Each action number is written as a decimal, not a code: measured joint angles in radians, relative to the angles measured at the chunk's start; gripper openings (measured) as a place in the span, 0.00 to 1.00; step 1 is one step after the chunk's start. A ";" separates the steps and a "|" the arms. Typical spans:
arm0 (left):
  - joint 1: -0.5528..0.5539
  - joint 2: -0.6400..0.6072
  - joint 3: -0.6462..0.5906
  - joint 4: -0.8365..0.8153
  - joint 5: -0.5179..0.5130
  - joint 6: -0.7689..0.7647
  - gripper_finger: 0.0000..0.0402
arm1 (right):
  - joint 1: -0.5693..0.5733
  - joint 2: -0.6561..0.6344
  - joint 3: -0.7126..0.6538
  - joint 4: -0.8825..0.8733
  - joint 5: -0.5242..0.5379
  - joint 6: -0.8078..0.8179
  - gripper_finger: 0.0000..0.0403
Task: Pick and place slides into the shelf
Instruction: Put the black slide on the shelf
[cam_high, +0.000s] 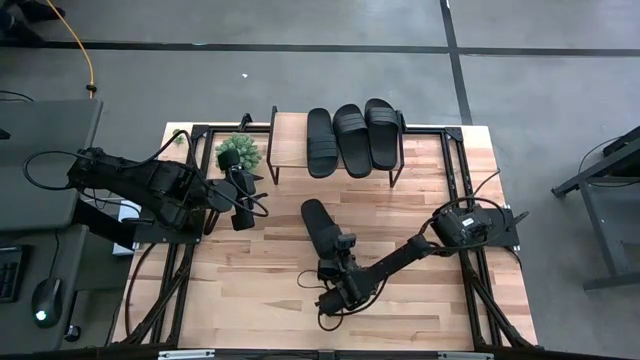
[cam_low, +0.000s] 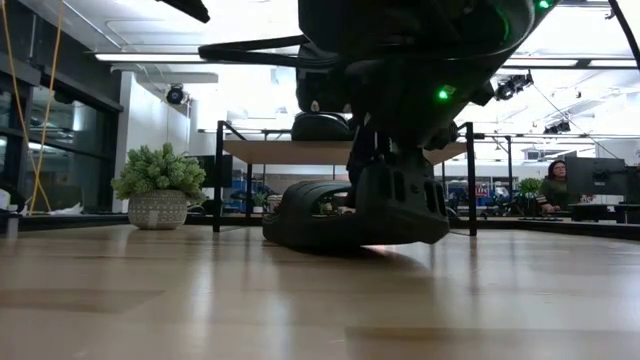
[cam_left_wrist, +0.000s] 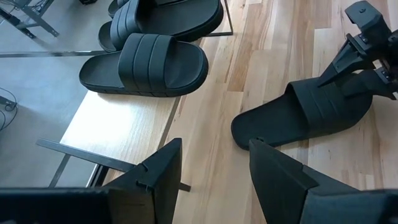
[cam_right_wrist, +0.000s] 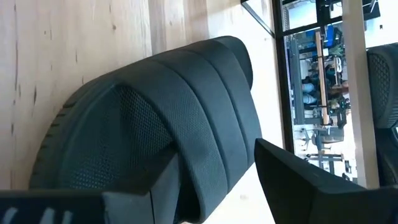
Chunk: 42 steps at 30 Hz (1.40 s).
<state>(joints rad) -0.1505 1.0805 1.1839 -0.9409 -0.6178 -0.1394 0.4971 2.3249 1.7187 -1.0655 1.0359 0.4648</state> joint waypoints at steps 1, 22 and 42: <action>0.000 0.000 0.000 0.000 0.000 0.000 0.42 | -0.001 0.000 0.000 -0.001 0.003 0.003 0.47; 0.000 0.000 0.000 0.000 0.000 0.000 0.42 | -0.008 0.000 0.000 -0.008 -0.038 0.006 0.02; 0.000 0.000 0.000 -0.001 -0.002 0.004 0.42 | -0.010 -0.051 0.000 -0.038 -0.008 0.010 0.00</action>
<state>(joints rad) -0.1506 1.0805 1.1843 -0.9417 -0.6194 -0.1352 0.4868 2.2741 1.7187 -1.1030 1.0283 0.4747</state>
